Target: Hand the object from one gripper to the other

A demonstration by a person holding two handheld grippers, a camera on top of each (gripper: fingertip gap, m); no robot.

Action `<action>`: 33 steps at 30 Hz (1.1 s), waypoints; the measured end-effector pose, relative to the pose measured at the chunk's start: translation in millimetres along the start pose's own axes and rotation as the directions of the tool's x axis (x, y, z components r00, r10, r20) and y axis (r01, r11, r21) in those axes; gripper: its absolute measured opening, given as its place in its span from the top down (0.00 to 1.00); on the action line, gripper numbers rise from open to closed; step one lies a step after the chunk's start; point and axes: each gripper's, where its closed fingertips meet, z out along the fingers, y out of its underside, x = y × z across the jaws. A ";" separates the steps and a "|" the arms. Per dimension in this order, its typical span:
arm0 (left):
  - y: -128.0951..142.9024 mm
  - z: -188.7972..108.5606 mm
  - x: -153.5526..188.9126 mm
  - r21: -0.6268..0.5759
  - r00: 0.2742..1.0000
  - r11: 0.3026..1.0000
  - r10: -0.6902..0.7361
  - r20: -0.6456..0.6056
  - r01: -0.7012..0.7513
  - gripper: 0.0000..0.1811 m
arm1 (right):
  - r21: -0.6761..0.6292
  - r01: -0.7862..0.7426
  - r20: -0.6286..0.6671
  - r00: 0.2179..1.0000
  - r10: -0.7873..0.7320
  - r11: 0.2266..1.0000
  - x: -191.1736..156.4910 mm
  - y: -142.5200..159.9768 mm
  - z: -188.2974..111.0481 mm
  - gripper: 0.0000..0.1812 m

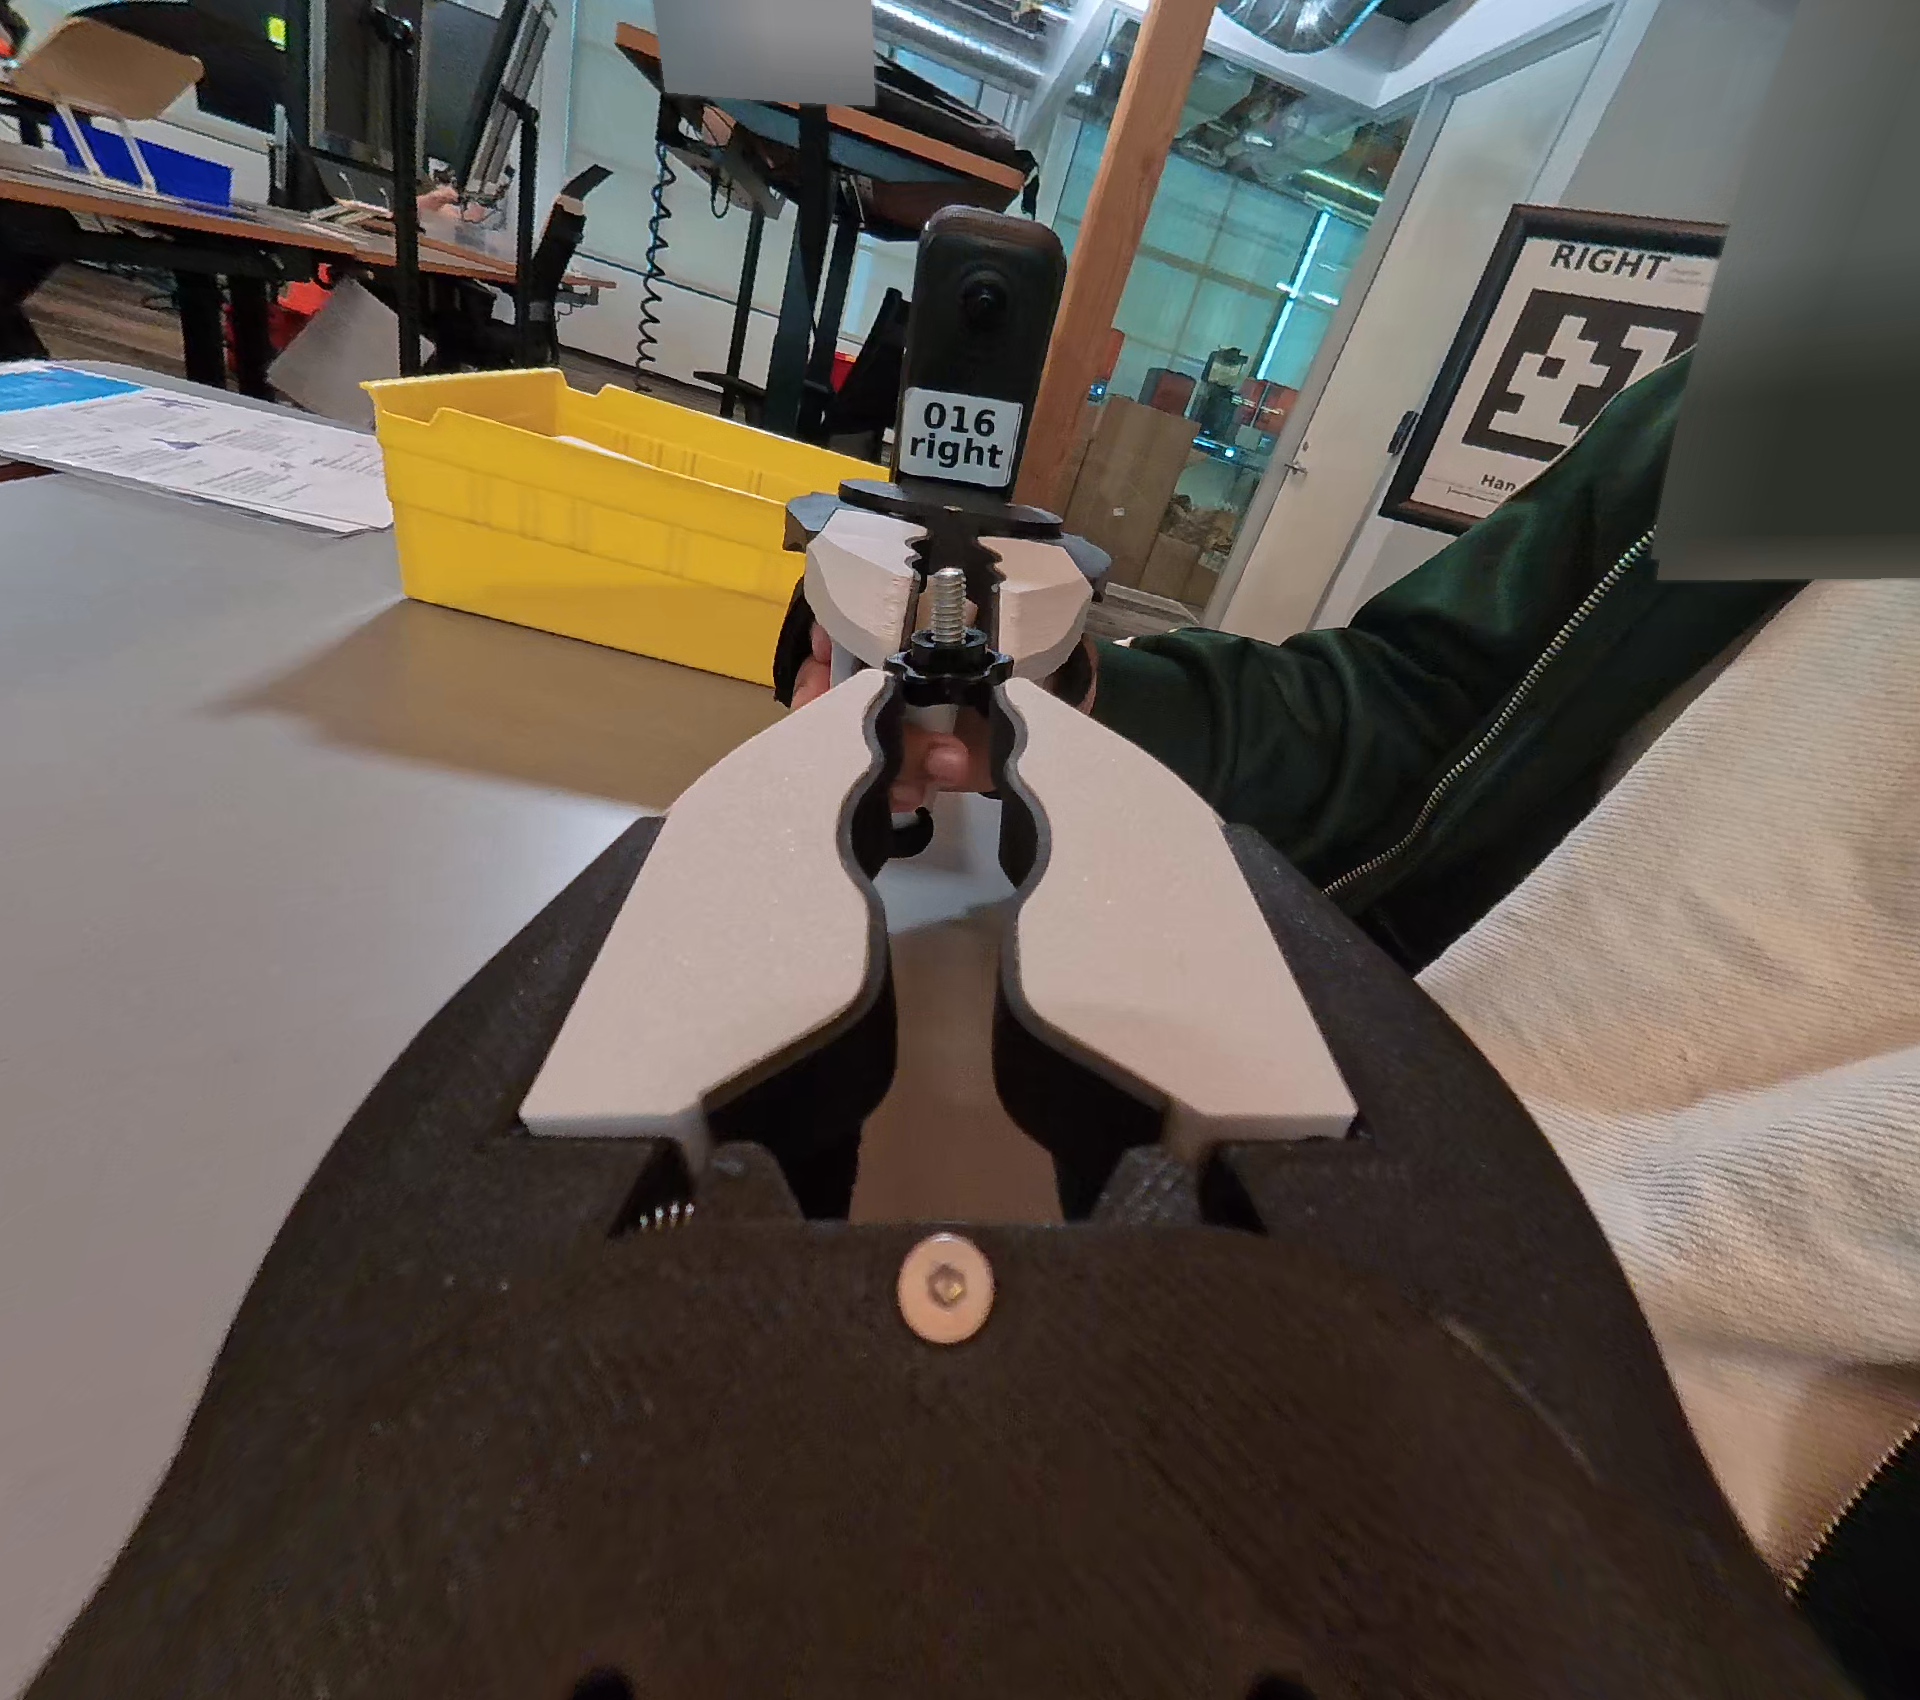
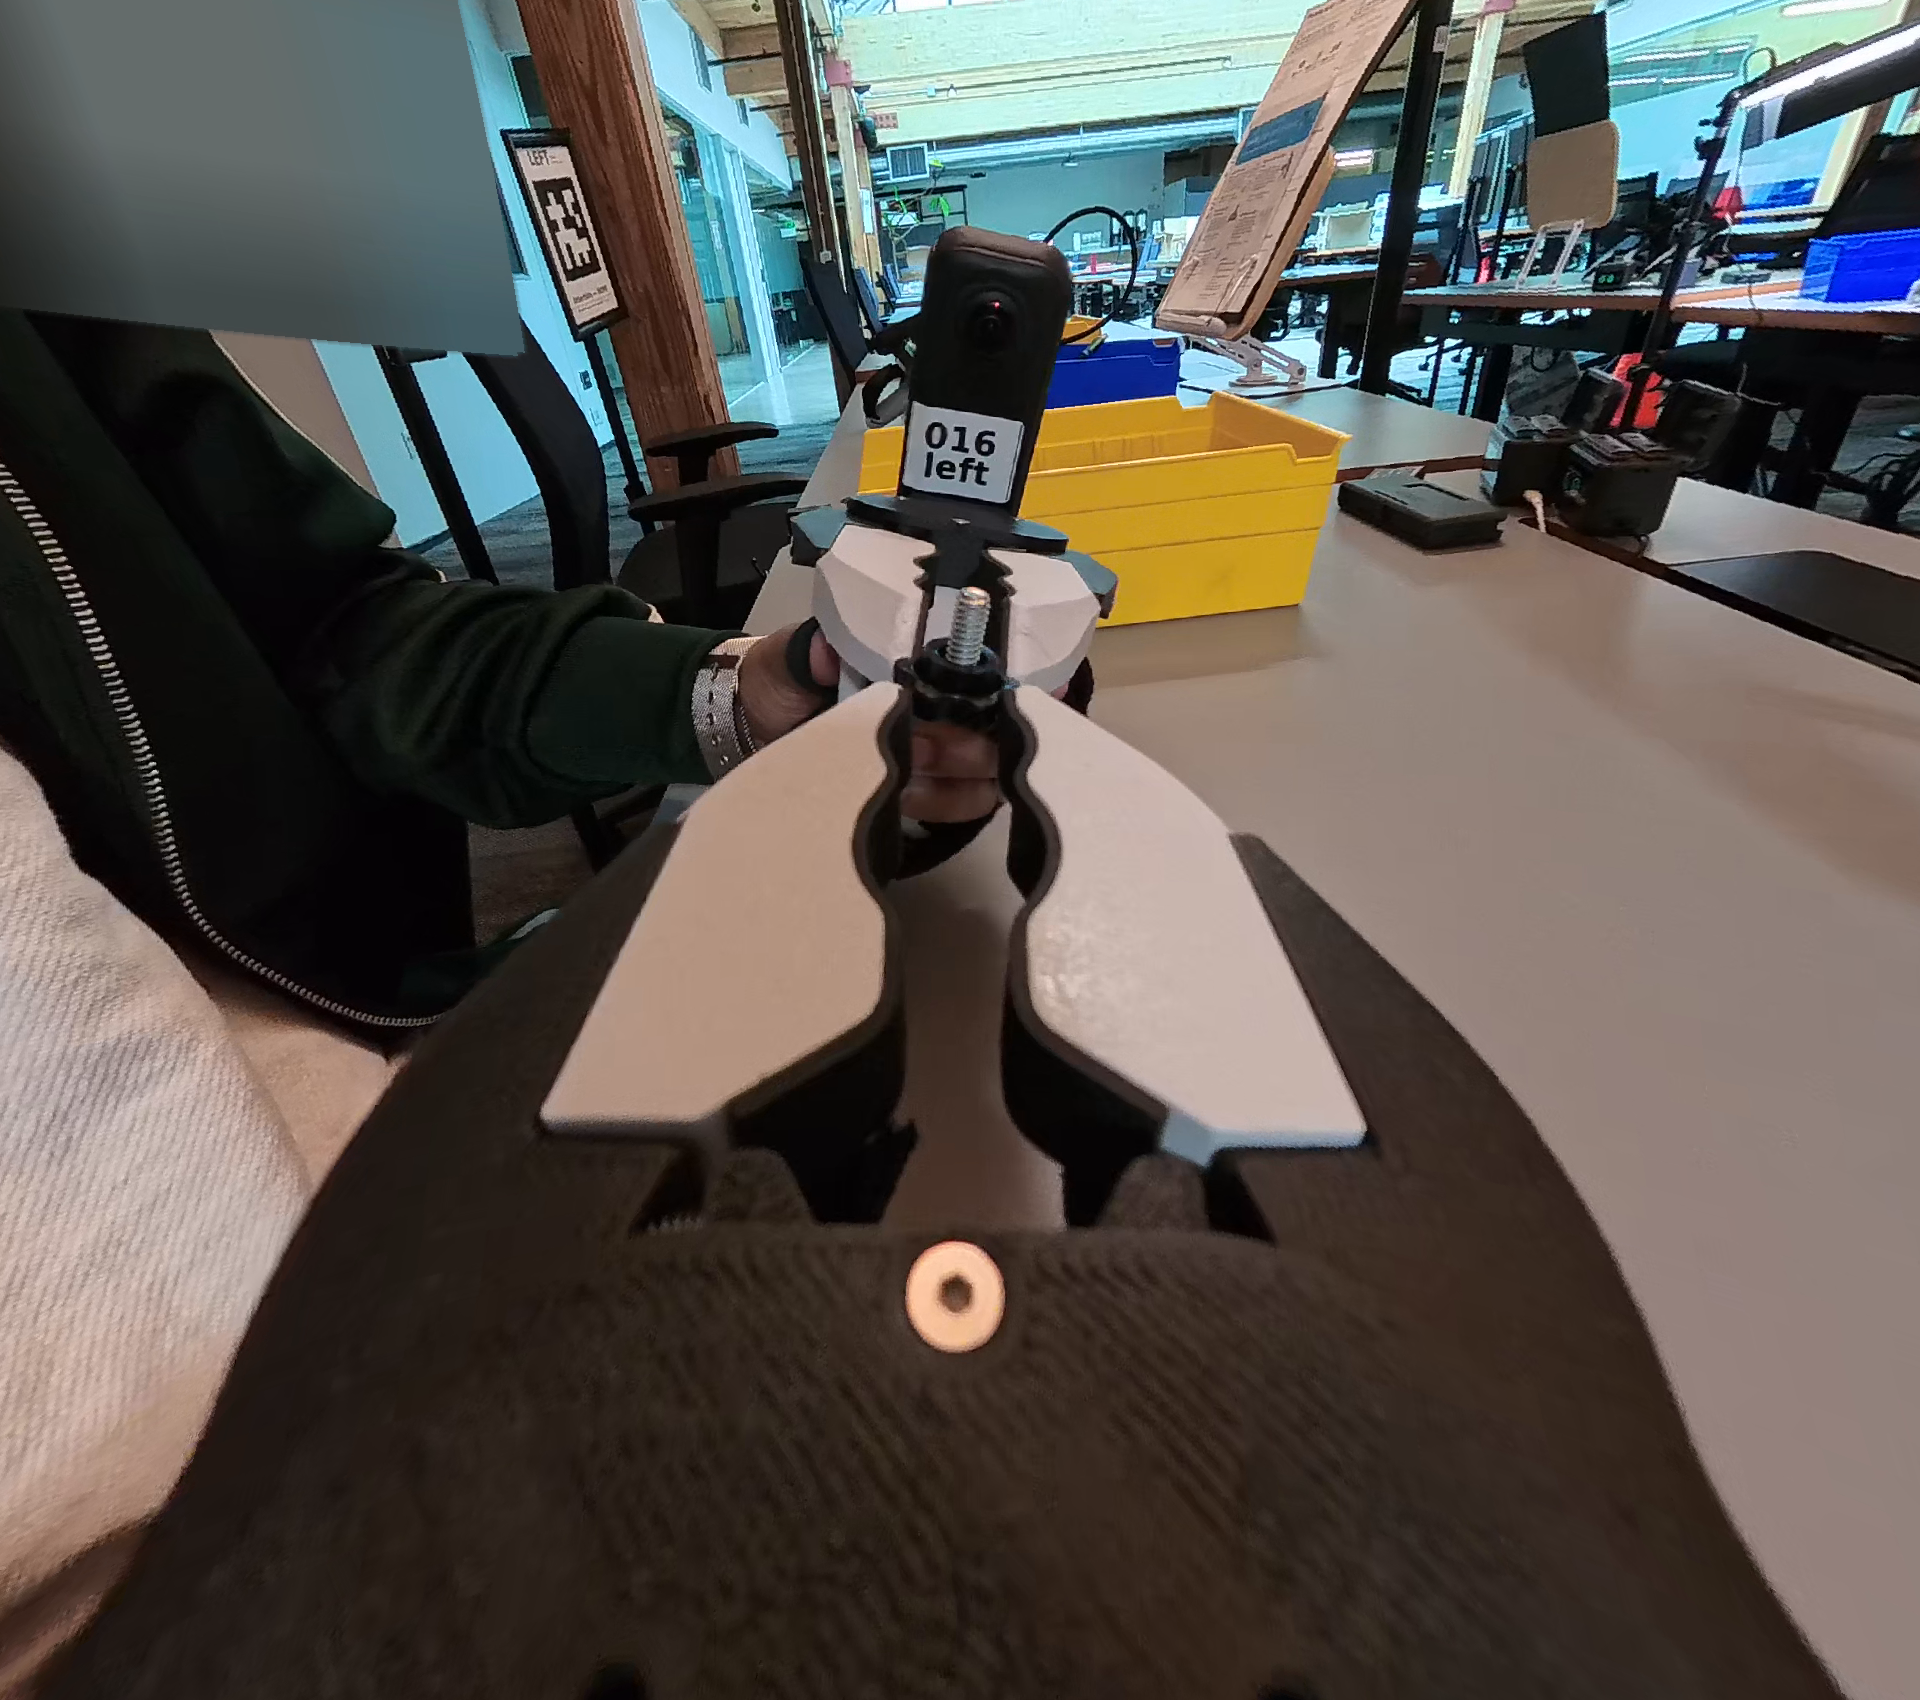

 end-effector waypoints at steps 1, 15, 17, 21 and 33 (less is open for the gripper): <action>0.2 -0.1 -0.6 -0.002 1.000 1.000 -0.003 0.002 0.003 0.92 | 0.000 0.003 -0.002 1.000 -0.003 1.000 0.4 0.5 0.1 0.91; -0.7 -2.9 -10.1 -0.001 0.997 1.000 0.029 0.078 -0.029 0.92 | 0.019 0.004 -0.070 0.998 -0.002 1.000 11.1 0.3 -0.2 0.83; 0.1 -2.4 -10.5 -0.004 0.996 0.999 0.033 0.082 -0.032 0.91 | 0.039 0.009 -0.085 0.996 -0.006 0.999 12.5 -3.5 -1.4 0.83; 1.7 0.2 -10.2 -0.005 0.996 0.999 0.038 0.082 -0.038 0.91 | 0.057 0.023 -0.101 0.995 -0.017 0.998 12.6 -7.4 -1.2 0.85; 6.4 6.5 -5.6 -0.023 0.997 0.999 0.043 0.057 -0.042 0.92 | 0.040 0.047 -0.071 0.996 -0.044 0.998 4.5 -4.8 3.7 0.95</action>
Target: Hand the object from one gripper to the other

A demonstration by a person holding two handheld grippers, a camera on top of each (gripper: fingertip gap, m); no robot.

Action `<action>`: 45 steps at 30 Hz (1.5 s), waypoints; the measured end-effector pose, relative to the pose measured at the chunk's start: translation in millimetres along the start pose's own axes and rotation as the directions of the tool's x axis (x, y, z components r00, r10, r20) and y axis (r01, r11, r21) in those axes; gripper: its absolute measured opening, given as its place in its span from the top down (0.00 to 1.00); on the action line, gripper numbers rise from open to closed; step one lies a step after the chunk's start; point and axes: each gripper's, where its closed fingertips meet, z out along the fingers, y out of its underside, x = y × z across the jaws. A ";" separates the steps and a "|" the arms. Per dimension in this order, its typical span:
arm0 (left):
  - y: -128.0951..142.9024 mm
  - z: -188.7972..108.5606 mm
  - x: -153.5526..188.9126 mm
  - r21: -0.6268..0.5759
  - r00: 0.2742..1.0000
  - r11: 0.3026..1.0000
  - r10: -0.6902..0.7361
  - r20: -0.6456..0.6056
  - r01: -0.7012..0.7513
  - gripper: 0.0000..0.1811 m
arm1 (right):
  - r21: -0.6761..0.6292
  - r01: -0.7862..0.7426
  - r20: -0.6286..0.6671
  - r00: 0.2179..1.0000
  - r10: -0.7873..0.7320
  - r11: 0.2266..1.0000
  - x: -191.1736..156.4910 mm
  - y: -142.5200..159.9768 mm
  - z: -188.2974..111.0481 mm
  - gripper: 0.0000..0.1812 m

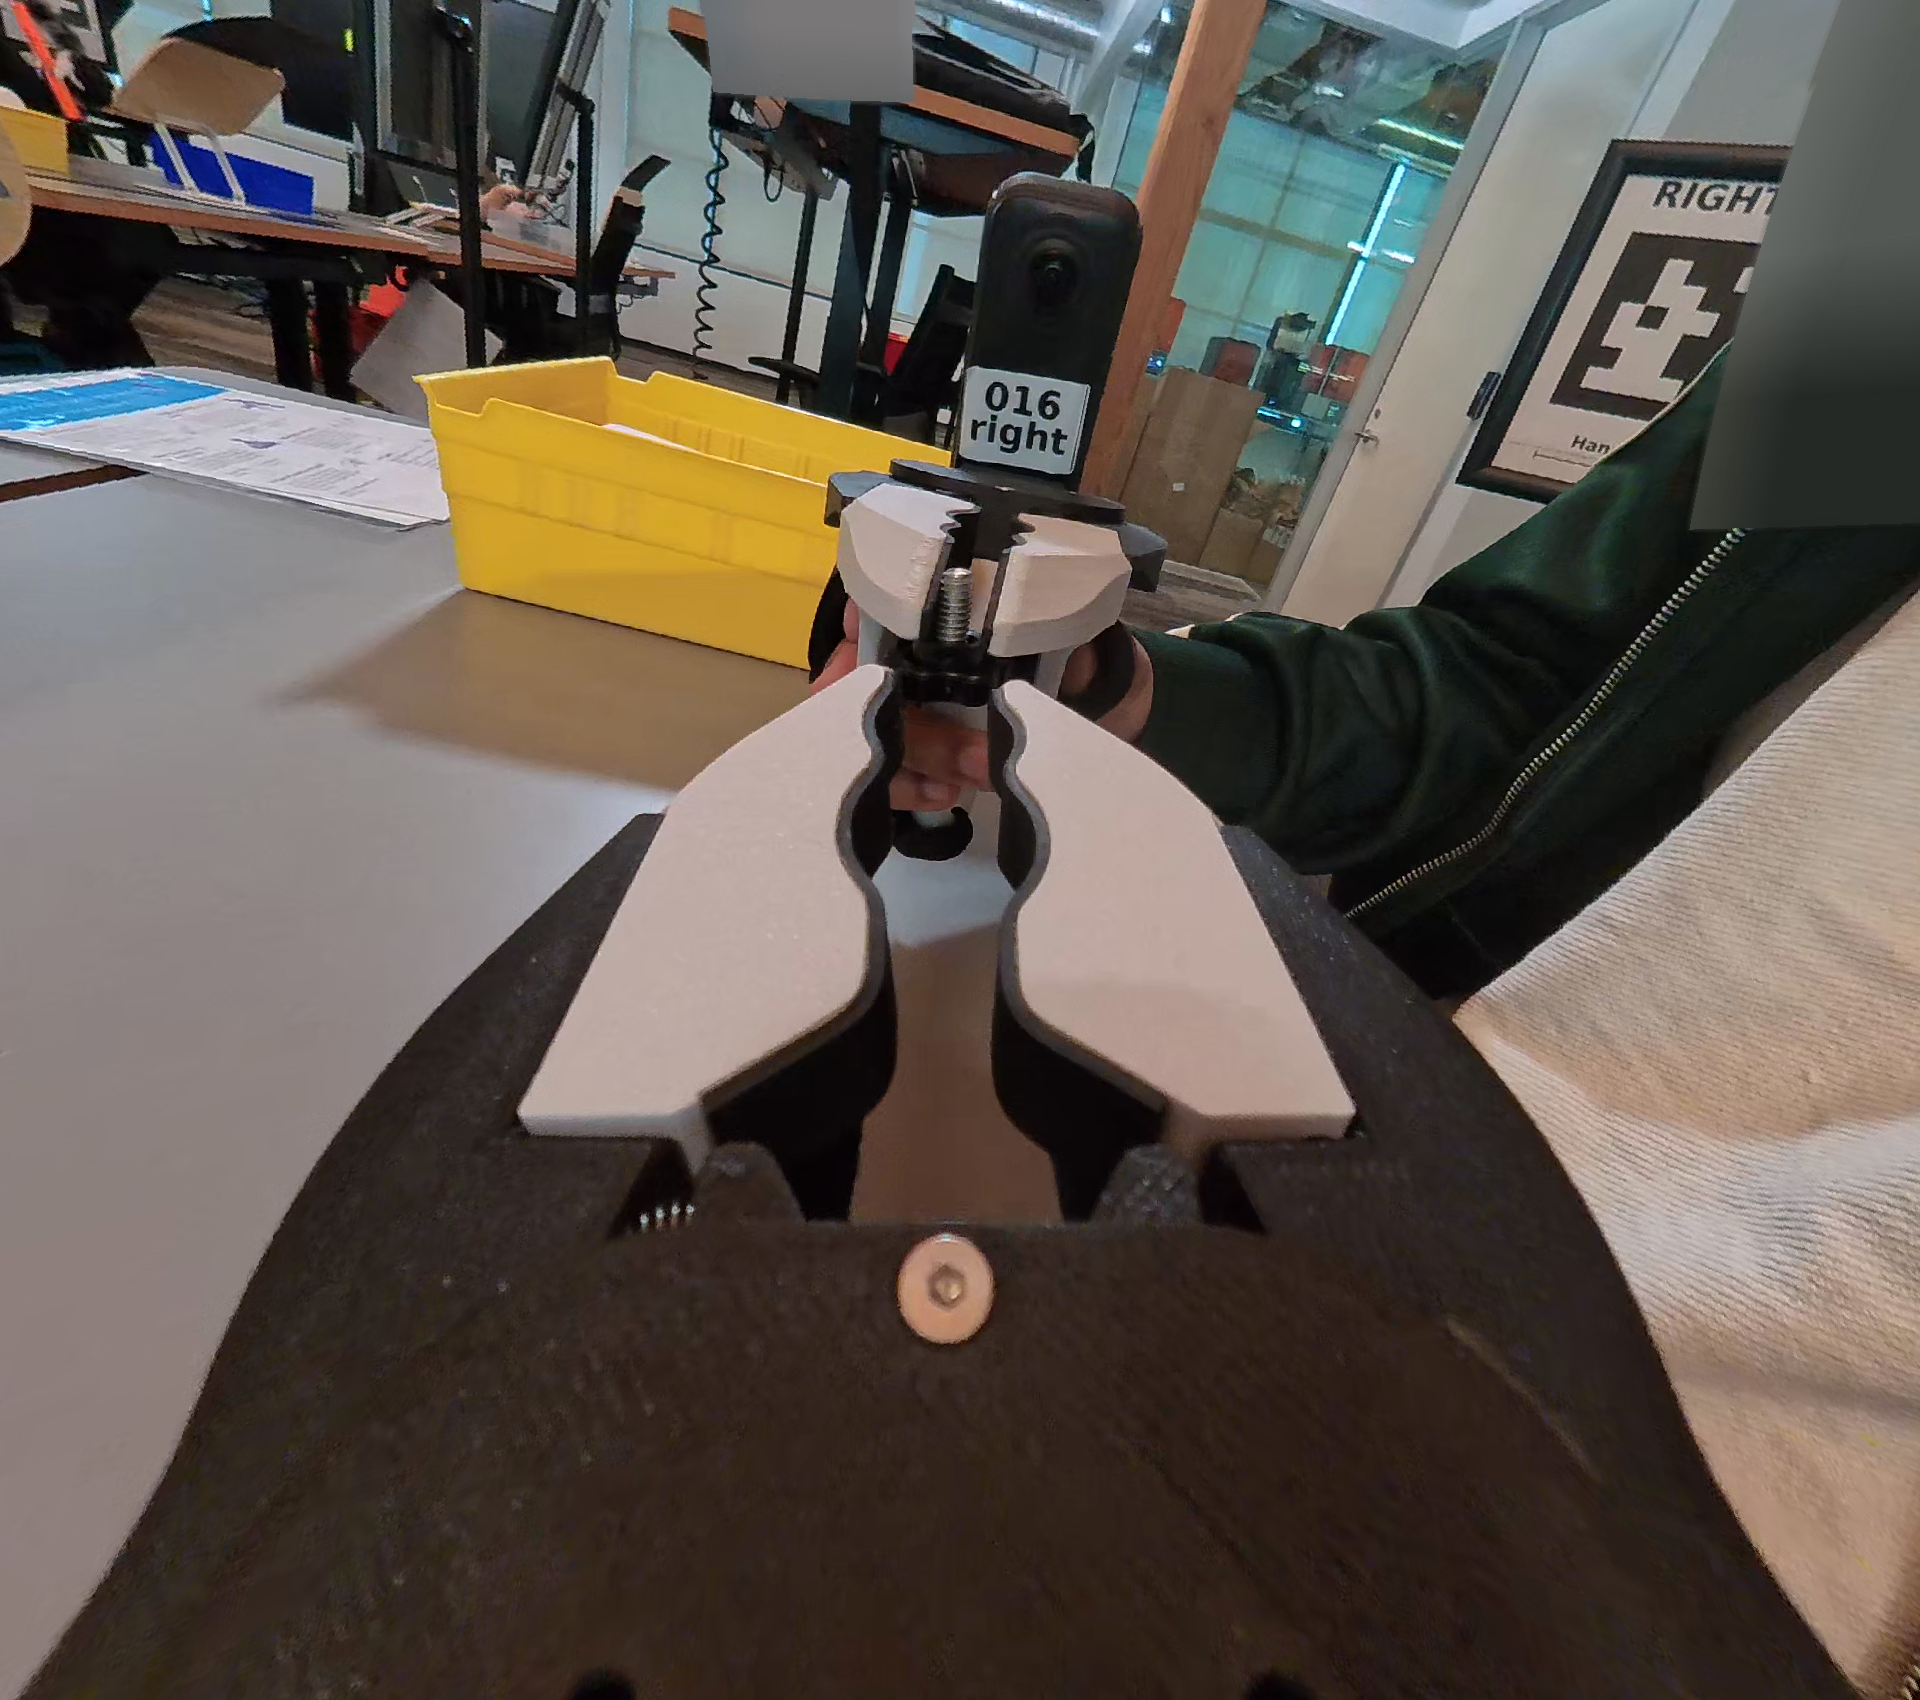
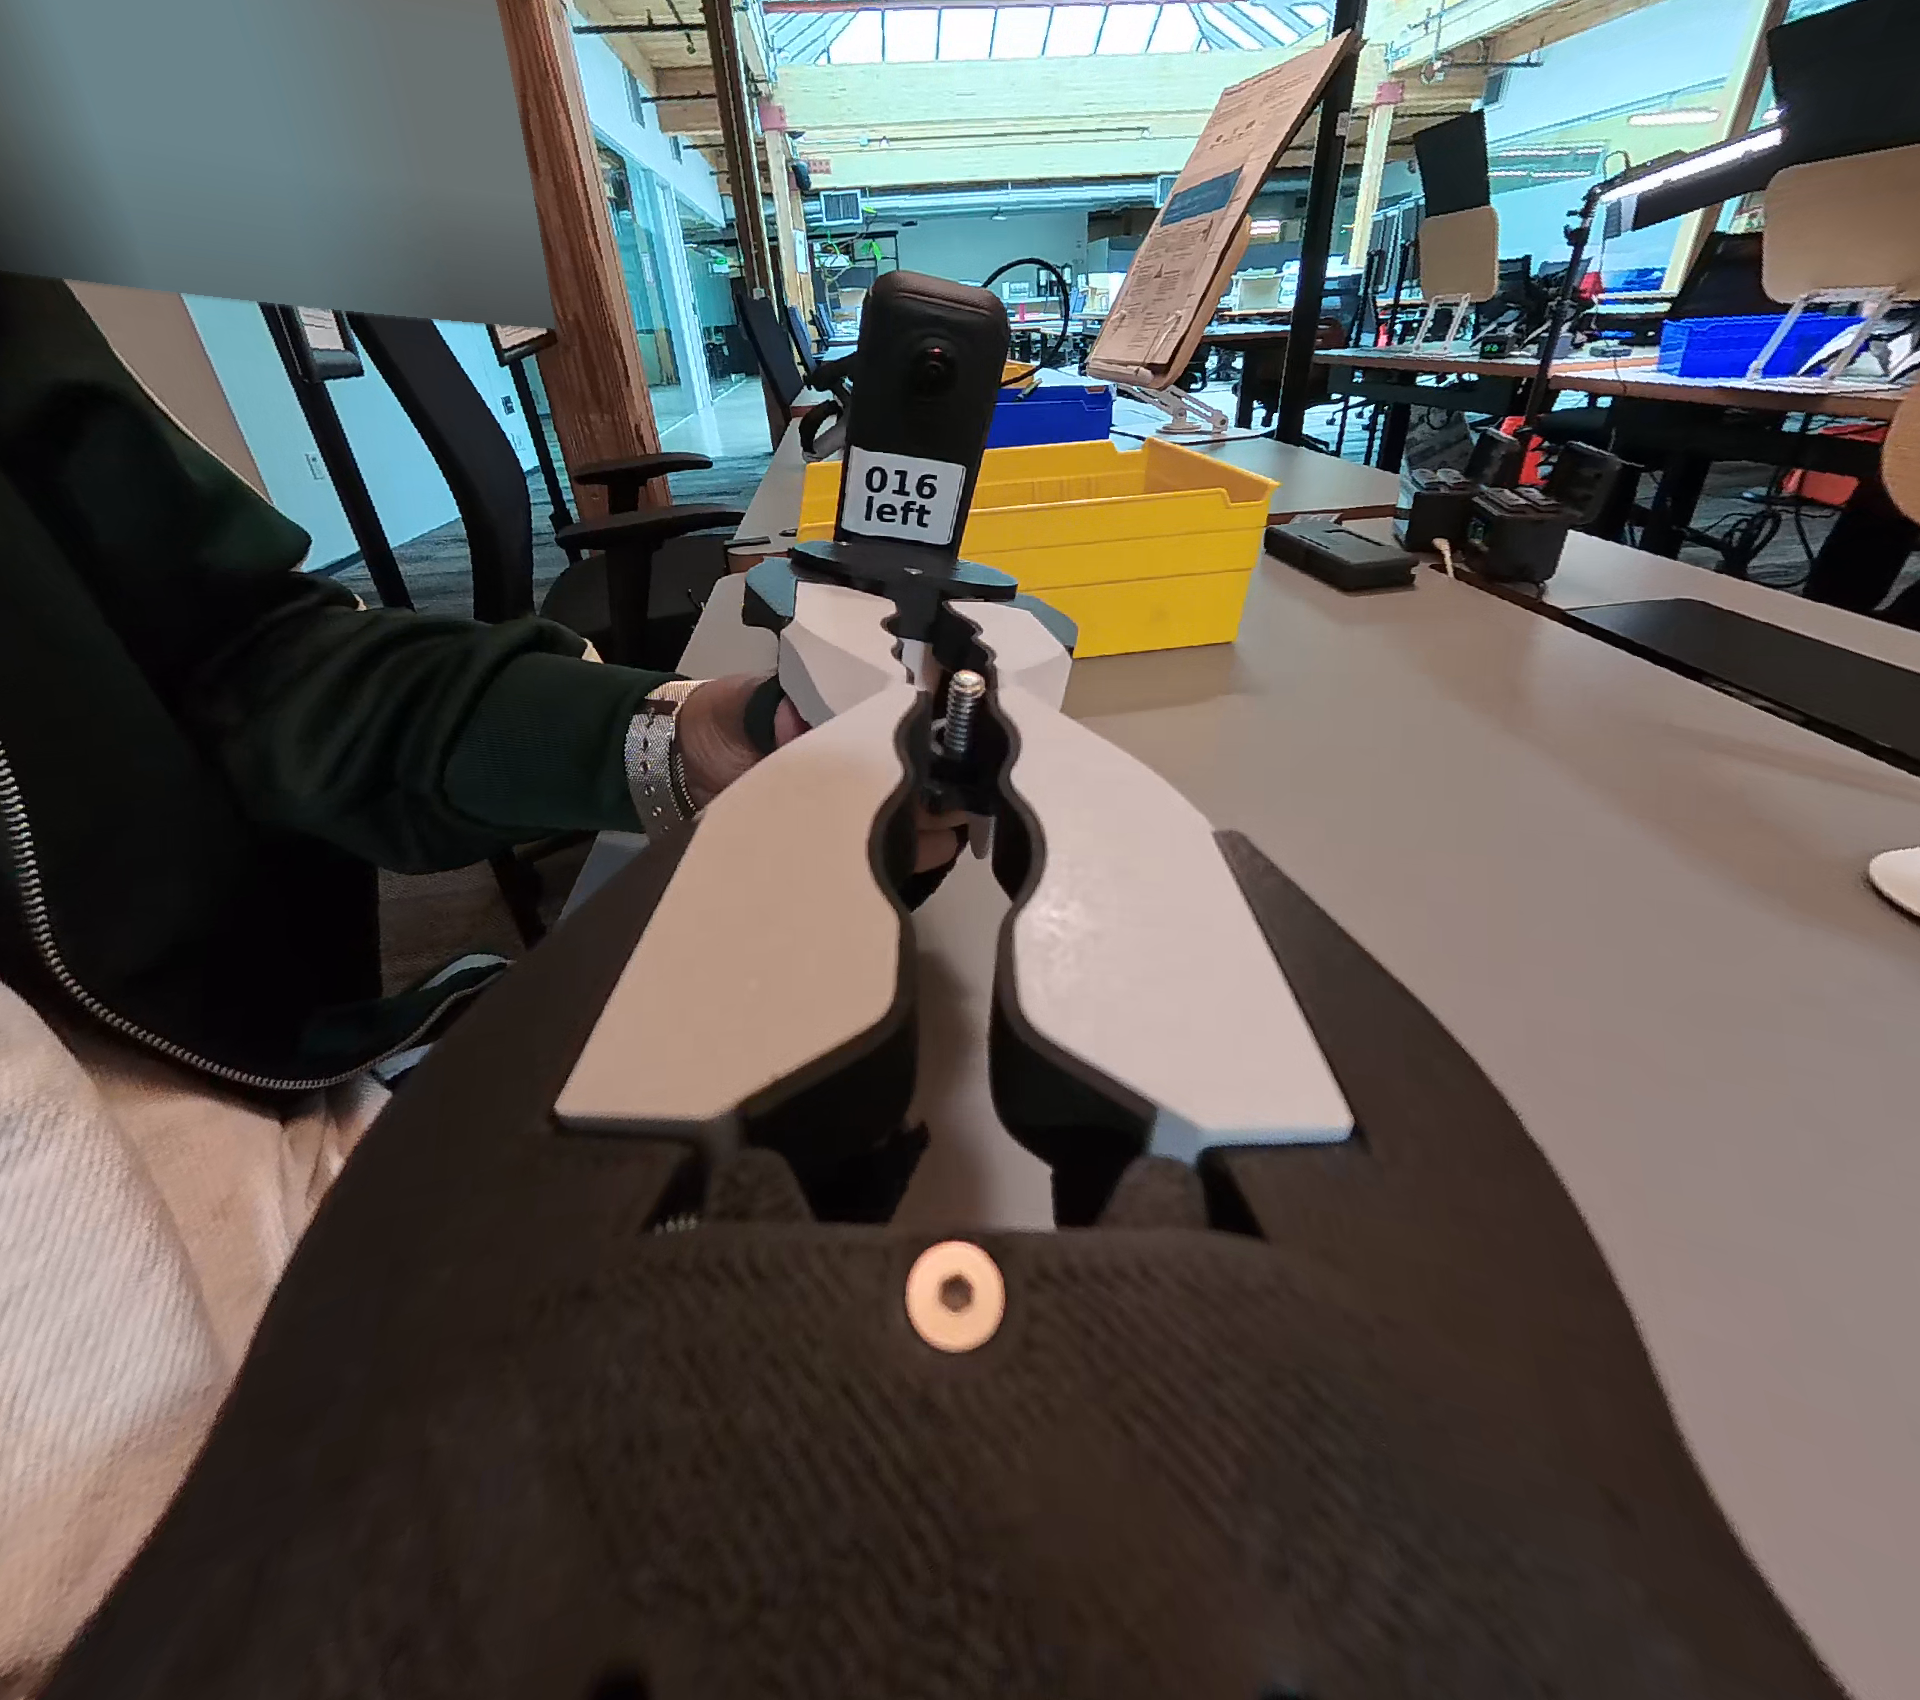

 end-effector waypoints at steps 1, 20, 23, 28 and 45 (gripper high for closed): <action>0.0 0.1 0.2 0.001 1.000 1.000 -0.001 -0.002 0.001 0.92 | 0.000 -0.002 0.002 1.000 0.002 1.000 -0.1 0.0 0.0 0.95; 7.7 8.2 16.6 -0.040 0.992 0.998 -0.044 -0.117 0.039 0.86 | -0.016 -0.052 0.138 0.989 0.054 0.999 -19.1 2.8 1.4 0.97; 8.7 9.1 20.2 -0.047 0.989 0.998 -0.051 -0.141 0.045 0.86 | -0.024 -0.080 0.170 0.982 0.083 0.996 -23.9 2.5 0.2 0.97; 9.6 9.4 22.1 -0.053 0.987 0.998 -0.051 -0.152 0.043 0.87 | -0.035 -0.109 0.184 0.976 0.114 0.993 -24.5 3.2 -0.3 0.97; 1.0 1.0 -1.9 -0.015 0.998 0.999 0.047 0.032 -0.047 0.87 | 0.103 -0.100 -0.086 0.990 0.109 0.990 20.4 -16.8 -15.0 0.78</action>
